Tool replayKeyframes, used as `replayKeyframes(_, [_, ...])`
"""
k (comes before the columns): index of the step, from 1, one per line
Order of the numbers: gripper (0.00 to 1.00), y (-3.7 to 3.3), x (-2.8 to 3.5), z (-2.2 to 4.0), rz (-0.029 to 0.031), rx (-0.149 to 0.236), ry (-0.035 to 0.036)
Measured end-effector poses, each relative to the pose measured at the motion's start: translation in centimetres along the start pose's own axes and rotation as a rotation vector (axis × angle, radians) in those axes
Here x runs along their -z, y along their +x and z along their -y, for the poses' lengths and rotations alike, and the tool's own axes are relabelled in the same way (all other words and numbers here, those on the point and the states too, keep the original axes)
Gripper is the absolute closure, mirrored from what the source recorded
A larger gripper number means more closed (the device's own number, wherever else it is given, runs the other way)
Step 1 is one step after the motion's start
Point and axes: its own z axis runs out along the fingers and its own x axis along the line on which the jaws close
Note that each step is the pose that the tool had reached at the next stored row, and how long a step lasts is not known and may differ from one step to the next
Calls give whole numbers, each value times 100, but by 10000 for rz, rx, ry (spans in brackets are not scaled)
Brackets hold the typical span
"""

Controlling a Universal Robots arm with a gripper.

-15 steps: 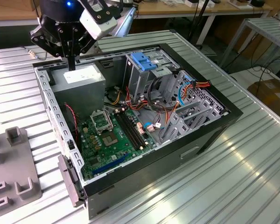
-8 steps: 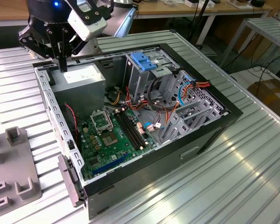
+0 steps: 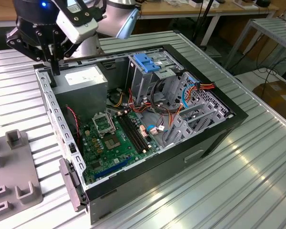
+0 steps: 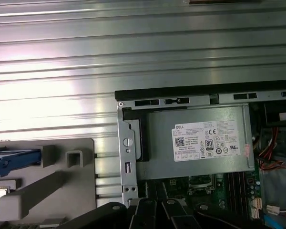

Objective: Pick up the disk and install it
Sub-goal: 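Reach for the disk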

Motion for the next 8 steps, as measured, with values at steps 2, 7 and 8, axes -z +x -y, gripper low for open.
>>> replayKeyframes(2, [90,58,2,4,-1,0,1])
replayKeyframes(7, [90,209,6,15,0,0,0])
replayKeyframes(8, [90,236,7,17,0,0,0])
